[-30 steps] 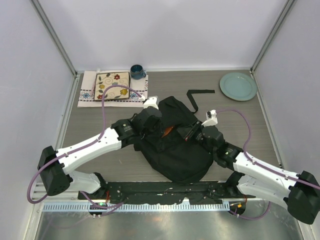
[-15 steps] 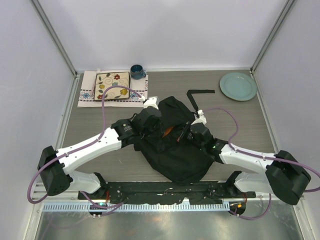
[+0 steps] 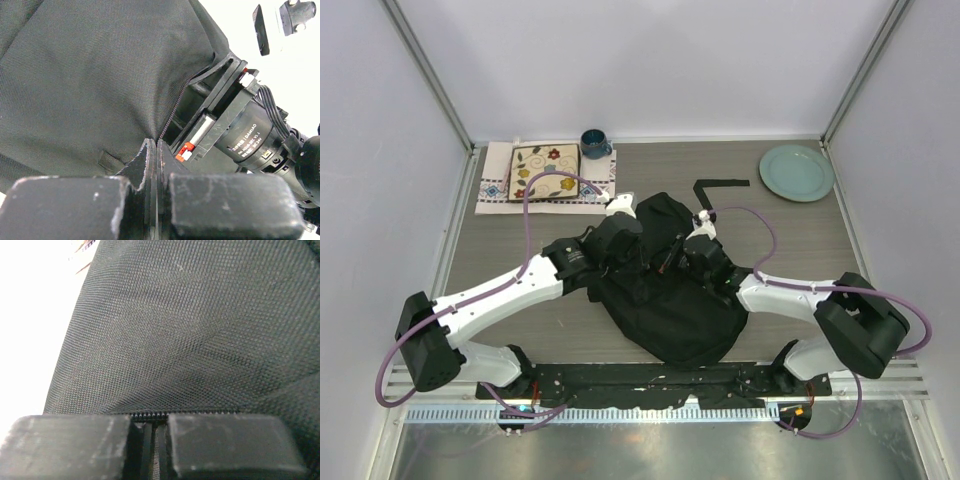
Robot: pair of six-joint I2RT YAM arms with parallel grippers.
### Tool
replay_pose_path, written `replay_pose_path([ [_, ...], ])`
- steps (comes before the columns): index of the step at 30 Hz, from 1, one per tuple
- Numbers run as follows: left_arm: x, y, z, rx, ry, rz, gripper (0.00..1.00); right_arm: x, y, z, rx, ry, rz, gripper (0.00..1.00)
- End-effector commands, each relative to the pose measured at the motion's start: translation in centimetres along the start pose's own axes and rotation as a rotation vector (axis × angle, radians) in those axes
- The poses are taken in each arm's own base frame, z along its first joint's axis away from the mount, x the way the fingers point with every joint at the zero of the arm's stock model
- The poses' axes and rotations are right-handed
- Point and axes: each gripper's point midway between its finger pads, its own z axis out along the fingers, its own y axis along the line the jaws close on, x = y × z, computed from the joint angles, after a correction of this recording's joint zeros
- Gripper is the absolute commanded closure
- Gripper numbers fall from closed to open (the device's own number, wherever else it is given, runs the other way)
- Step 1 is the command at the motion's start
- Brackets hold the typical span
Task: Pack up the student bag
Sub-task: Place the personal item in the student bag.
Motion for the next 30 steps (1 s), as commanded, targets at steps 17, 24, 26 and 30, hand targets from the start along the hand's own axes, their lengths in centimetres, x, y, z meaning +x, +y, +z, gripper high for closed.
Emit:
replay_pose_path([
  [17, -0.4, -0.7, 0.5, 0.034, -0.006, 0.005, 1.0, -7.4, -1.6, -9.7, 0.334, -0.145, -0.263, 0.57],
  [24, -0.2, -0.8, 0.7, 0.041, -0.003, 0.003, 1.0, -7.4, -0.9, -8.6, 0.391, -0.1, -0.261, 0.57],
  [26, 0.0, -0.6, 1.0, 0.034, 0.003, 0.004, 1.0, -7.7, -0.1, -8.6, 0.397, -0.103, -0.263, 0.57],
  [30, 0.4, -0.5, 1.6, 0.03, 0.018, 0.007, 1.0, -7.5, -0.4, -8.1, 0.46, -0.095, -0.297, 0.57],
])
